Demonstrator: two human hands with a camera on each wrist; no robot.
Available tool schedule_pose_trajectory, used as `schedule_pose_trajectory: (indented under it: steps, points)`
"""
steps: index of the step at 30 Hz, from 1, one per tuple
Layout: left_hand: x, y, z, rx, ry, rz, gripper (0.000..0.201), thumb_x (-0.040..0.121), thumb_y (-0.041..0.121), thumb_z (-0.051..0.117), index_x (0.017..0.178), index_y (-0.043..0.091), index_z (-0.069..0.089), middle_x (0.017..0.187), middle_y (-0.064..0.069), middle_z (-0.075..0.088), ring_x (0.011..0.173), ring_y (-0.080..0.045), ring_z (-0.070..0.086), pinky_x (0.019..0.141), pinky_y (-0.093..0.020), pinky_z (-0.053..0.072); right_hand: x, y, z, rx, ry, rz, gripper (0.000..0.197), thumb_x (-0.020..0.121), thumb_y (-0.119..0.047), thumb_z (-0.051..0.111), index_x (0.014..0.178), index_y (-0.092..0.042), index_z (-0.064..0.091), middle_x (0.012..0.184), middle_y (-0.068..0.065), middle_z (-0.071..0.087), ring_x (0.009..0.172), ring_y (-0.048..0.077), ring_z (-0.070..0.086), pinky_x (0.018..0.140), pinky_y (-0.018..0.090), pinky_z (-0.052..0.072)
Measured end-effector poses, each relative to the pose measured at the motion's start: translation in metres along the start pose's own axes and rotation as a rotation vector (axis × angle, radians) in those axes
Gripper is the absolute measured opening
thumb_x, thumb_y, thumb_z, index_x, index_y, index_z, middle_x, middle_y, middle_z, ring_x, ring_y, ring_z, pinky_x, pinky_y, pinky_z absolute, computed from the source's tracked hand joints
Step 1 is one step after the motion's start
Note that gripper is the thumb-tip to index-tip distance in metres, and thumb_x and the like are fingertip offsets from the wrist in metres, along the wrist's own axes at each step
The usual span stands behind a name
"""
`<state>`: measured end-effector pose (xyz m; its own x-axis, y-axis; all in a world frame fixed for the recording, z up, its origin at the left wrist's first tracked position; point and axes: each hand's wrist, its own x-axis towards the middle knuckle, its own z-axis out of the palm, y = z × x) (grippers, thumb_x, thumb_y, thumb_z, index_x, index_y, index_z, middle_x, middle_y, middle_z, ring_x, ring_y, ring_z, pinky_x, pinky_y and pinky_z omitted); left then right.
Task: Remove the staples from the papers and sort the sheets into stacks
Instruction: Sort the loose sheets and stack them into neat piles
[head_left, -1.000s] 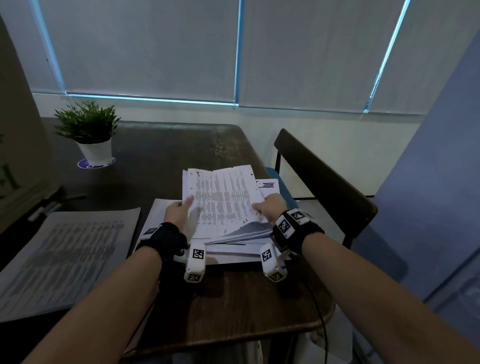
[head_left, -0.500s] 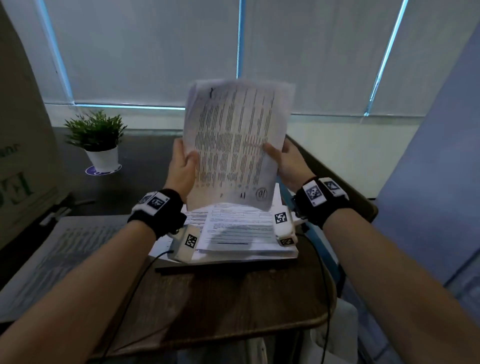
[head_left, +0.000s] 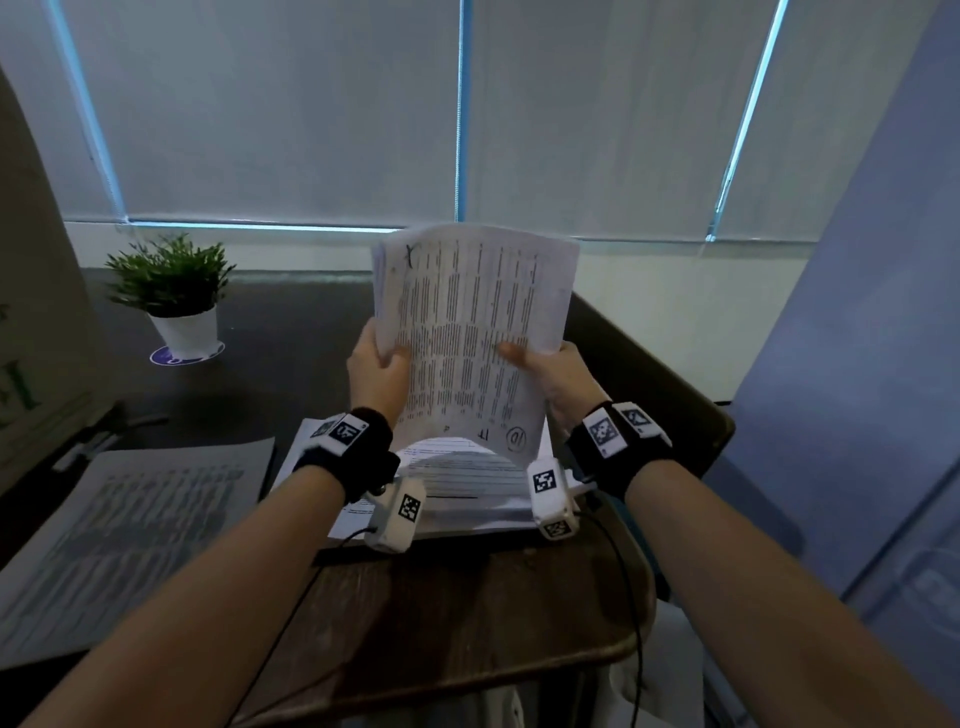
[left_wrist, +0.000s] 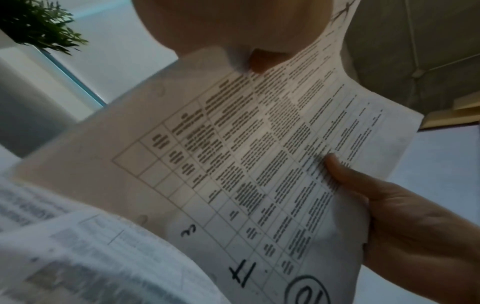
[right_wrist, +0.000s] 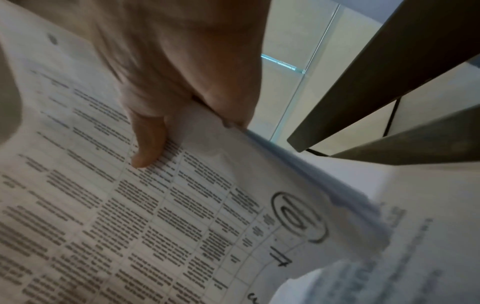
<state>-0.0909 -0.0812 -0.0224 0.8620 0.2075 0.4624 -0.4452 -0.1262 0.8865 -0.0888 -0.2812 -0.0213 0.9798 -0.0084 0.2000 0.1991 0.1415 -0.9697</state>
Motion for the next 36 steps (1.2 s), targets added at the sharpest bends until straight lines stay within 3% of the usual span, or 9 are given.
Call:
schedule_pose_trajectory:
  steps: [9, 13, 18, 22, 25, 28, 30, 33, 36]
  points:
    - [-0.014, -0.018, 0.0, 0.255, -0.345, 0.081, 0.065, 0.097, -0.002, 0.032, 0.134, 0.051, 0.03, 0.1, -0.001, 0.061, 0.052, 0.005, 0.055, 0.048, -0.01, 0.043, 0.0, 0.045, -0.005, -0.128, 0.076, 0.177, 0.032, 0.087, -0.004, 0.068, 0.119, -0.002, 0.062, 0.117, 0.021, 0.068, 0.108, 0.038, 0.065, 0.097, 0.058, 0.05]
    - [-0.011, -0.019, -0.001, 0.28, -0.333, 0.102, 0.068, 0.095, -0.004, 0.032, 0.134, 0.052, 0.029, 0.099, -0.003, 0.064, 0.05, 0.0, 0.051, 0.048, -0.011, 0.042, -0.002, 0.041, -0.004, -0.165, 0.068, 0.191, 0.018, 0.089, -0.005, 0.065, 0.105, -0.012, 0.064, 0.116, 0.017, 0.068, 0.105, 0.033, 0.066, 0.094, 0.052, 0.053]
    - [-0.008, -0.023, 0.0, 0.297, -0.348, 0.116, 0.076, 0.095, -0.003, 0.033, 0.124, 0.066, 0.028, 0.1, 0.0, 0.064, 0.061, -0.019, 0.057, 0.054, -0.022, 0.049, -0.002, 0.043, -0.005, -0.162, 0.06, 0.173, 0.022, 0.09, -0.003, 0.064, 0.111, -0.009, 0.063, 0.117, 0.018, 0.068, 0.107, 0.034, 0.066, 0.093, 0.051, 0.054]
    - [-0.009, -0.021, 0.001, 0.324, -0.36, 0.105, 0.068, 0.097, -0.002, 0.032, 0.129, 0.058, 0.026, 0.101, -0.002, 0.061, 0.061, -0.004, 0.054, 0.05, -0.012, 0.044, 0.0, 0.043, -0.005, -0.15, 0.076, 0.171, 0.027, 0.089, -0.004, 0.064, 0.116, -0.006, 0.063, 0.117, 0.018, 0.068, 0.107, 0.034, 0.066, 0.094, 0.053, 0.053]
    - [-0.009, -0.018, 0.0, 0.343, -0.316, 0.152, 0.063, 0.098, 0.003, 0.035, 0.132, 0.056, 0.026, 0.098, -0.003, 0.063, 0.063, -0.006, 0.055, 0.055, -0.013, 0.047, -0.001, 0.039, -0.005, -0.163, 0.102, 0.125, 0.016, 0.091, -0.007, 0.064, 0.107, -0.011, 0.064, 0.11, 0.013, 0.071, 0.106, 0.034, 0.067, 0.083, 0.041, 0.058]
    - [-0.007, -0.01, -0.002, 0.411, -0.237, 0.272, 0.056, 0.097, 0.011, 0.041, 0.137, 0.049, 0.028, 0.102, 0.003, 0.058, 0.08, -0.009, 0.058, 0.072, -0.021, 0.05, 0.005, 0.025, -0.005, -0.316, 0.214, -0.111, 0.054, 0.088, -0.019, 0.07, 0.136, -0.016, 0.046, 0.128, 0.009, 0.061, 0.122, 0.029, 0.059, 0.095, 0.045, 0.053]
    - [-0.005, -0.004, -0.003, 0.425, -0.224, 0.306, 0.054, 0.097, 0.013, 0.042, 0.136, 0.049, 0.029, 0.102, 0.005, 0.056, 0.08, -0.005, 0.058, 0.071, -0.017, 0.049, 0.008, 0.003, -0.005, -0.551, 0.397, -0.437, 0.087, 0.087, -0.029, 0.073, 0.154, -0.017, 0.019, 0.155, 0.01, 0.034, 0.142, 0.021, 0.034, 0.114, 0.038, 0.03]
    - [-0.002, 0.001, -0.003, 0.404, -0.227, 0.302, 0.054, 0.098, 0.01, 0.039, 0.133, 0.05, 0.031, 0.099, 0.003, 0.058, 0.073, 0.002, 0.053, 0.064, -0.01, 0.042, 0.01, -0.038, -0.002, -0.951, 0.419, -0.912, 0.077, 0.091, -0.022, 0.068, 0.154, -0.017, 0.023, 0.161, 0.012, 0.019, 0.148, 0.023, 0.02, 0.119, 0.036, 0.017]
    - [-0.001, 0.002, -0.002, 0.368, -0.239, 0.297, 0.053, 0.098, 0.011, 0.039, 0.132, 0.052, 0.035, 0.097, 0.003, 0.061, 0.074, 0.001, 0.055, 0.064, -0.011, 0.042, 0.017, -0.052, -0.001, -1.128, 0.255, -0.968, 0.061, 0.092, -0.021, 0.066, 0.147, -0.022, 0.042, 0.158, 0.012, 0.031, 0.146, 0.028, 0.027, 0.117, 0.051, 0.026]
